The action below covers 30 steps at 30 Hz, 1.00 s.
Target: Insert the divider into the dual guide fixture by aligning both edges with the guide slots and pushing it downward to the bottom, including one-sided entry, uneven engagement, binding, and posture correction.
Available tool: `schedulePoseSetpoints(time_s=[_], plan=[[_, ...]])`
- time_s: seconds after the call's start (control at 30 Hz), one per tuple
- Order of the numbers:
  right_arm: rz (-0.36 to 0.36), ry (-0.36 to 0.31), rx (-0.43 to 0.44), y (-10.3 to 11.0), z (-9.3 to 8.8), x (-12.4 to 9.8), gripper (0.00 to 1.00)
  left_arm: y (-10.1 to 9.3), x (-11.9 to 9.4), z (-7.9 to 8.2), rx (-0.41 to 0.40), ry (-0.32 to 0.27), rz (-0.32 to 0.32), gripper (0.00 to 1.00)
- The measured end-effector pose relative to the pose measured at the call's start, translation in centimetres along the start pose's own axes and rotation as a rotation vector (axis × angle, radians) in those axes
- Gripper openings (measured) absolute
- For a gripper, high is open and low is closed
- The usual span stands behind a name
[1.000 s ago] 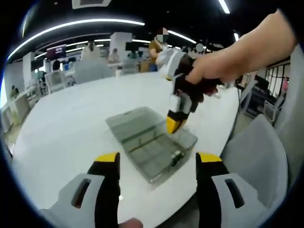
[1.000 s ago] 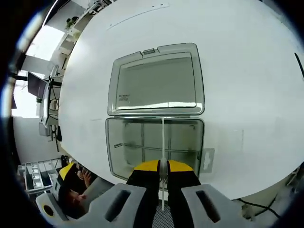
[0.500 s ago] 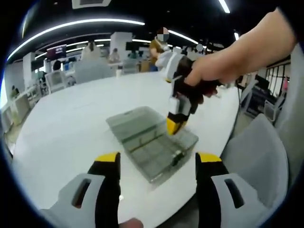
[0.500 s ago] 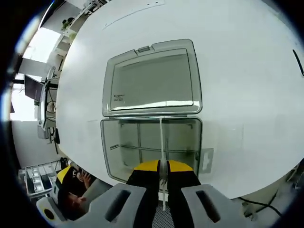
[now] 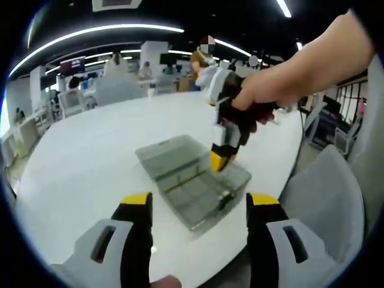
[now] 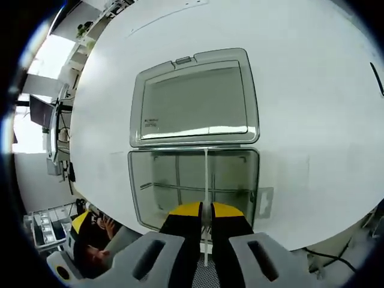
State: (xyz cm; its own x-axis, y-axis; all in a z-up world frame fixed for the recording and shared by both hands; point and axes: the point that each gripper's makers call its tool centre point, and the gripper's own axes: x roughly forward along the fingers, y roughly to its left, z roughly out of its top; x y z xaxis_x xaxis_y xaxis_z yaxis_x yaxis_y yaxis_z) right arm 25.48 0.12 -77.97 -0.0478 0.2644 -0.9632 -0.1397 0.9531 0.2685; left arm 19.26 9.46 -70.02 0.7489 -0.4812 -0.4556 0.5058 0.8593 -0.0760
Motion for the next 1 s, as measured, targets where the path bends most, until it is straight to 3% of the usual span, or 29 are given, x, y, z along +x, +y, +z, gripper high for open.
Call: schedulePoseSetpoints(time_s=[1.0], plan=[[-0.02, 0.003, -0.005, -0.16, -0.28, 0.77, 0.0, 0.29, 0.09, 0.08, -0.008, -0.003, 0.01, 0.61]])
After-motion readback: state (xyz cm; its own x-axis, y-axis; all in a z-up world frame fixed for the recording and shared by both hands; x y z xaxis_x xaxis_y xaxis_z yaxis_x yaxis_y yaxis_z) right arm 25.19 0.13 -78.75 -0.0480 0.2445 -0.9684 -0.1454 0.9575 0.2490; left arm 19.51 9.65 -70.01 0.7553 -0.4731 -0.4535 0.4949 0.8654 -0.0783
